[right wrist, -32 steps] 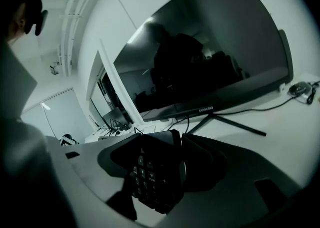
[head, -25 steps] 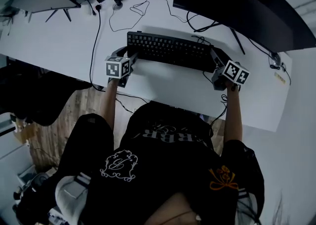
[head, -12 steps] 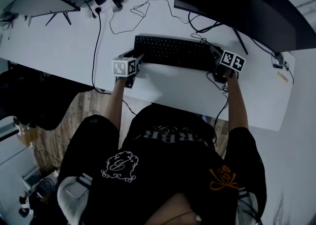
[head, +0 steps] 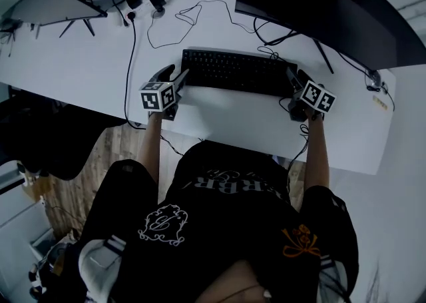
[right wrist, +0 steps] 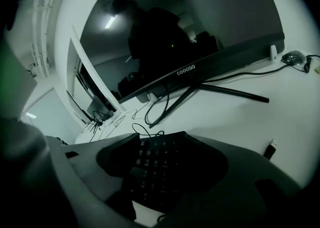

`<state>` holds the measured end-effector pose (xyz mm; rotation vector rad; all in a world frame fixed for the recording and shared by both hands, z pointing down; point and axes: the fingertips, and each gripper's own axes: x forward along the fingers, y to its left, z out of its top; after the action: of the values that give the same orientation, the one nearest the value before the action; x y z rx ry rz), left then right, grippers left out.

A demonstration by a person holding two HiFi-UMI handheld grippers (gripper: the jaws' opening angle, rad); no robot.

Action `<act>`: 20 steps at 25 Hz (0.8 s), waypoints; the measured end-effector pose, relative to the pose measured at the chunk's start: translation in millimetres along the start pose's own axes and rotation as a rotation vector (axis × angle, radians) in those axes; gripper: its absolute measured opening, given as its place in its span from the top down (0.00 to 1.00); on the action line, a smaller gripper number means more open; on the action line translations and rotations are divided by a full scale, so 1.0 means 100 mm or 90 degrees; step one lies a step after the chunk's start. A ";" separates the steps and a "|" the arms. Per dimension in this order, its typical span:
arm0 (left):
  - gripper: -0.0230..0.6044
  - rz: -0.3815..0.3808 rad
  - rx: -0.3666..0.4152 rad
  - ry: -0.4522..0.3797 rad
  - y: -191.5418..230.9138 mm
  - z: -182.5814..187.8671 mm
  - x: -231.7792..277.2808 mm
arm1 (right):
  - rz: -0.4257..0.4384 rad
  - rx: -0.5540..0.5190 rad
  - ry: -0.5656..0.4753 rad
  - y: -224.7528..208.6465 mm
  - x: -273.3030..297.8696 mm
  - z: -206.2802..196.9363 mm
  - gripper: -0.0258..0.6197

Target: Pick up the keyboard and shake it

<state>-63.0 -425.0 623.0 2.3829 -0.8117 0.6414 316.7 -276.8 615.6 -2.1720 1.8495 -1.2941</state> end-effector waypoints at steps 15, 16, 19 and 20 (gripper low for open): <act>0.64 -0.192 0.065 -0.060 -1.18 0.23 -0.14 | 0.030 -0.079 -0.106 0.94 -1.03 -0.34 0.70; 0.65 -0.205 0.069 -0.058 -1.29 0.21 -0.14 | 0.038 -0.080 -0.103 1.01 -1.07 -0.40 0.70; 0.67 -0.232 0.089 -0.051 -1.59 0.09 -0.16 | 0.056 -0.084 -0.097 1.19 -1.19 -0.58 0.72; 0.68 -0.238 0.097 -0.049 -1.69 0.05 -0.17 | 0.056 -0.087 -0.096 1.22 -1.23 -0.62 0.73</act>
<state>37.2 -307.0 553.5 2.6158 -0.3383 0.4739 185.7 -182.4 526.4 -2.1549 2.0015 -0.9853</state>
